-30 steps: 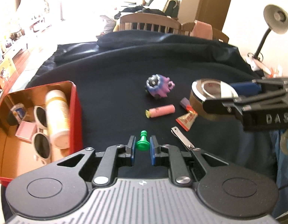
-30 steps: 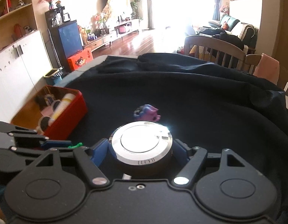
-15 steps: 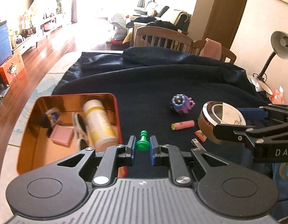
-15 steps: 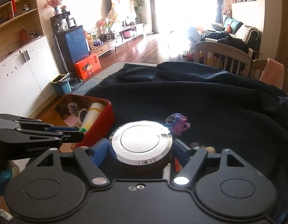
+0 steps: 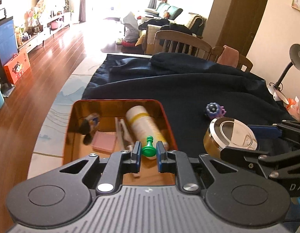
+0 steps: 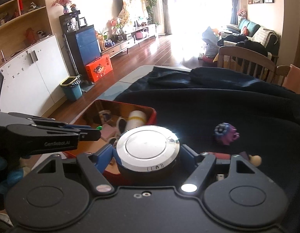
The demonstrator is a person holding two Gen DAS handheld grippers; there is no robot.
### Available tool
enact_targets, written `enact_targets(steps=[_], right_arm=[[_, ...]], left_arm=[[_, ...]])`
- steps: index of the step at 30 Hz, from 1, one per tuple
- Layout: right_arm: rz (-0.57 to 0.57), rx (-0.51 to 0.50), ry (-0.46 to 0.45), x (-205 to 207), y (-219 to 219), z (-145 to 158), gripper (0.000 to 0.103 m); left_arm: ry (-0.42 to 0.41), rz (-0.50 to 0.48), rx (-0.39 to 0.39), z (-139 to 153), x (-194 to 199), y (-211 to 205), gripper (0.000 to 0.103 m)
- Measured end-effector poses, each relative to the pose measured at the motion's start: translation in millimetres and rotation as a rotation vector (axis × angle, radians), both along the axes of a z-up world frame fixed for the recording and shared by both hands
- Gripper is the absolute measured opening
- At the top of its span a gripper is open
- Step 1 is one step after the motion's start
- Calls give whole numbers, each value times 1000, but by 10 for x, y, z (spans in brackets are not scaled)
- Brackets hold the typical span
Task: Organize rigid objects
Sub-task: 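Carry the green pawn and silver tin over the red tin box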
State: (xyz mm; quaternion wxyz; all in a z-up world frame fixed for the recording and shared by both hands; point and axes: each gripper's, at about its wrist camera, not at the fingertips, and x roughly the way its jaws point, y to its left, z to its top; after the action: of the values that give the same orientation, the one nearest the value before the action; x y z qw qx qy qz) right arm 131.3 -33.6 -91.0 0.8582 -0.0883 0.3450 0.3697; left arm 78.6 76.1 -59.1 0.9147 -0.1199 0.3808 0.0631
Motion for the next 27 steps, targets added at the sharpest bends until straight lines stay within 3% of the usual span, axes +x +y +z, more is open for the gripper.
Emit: enact_targets(steps=[11, 27], right_arm=[[6, -62, -5, -92, 548, -168, 75], [29, -180, -46, 134, 1059, -452, 75]], left_arm=[[19, -4, 8, -142, 61, 521, 15], [75, -70, 80, -482, 746, 766, 15]])
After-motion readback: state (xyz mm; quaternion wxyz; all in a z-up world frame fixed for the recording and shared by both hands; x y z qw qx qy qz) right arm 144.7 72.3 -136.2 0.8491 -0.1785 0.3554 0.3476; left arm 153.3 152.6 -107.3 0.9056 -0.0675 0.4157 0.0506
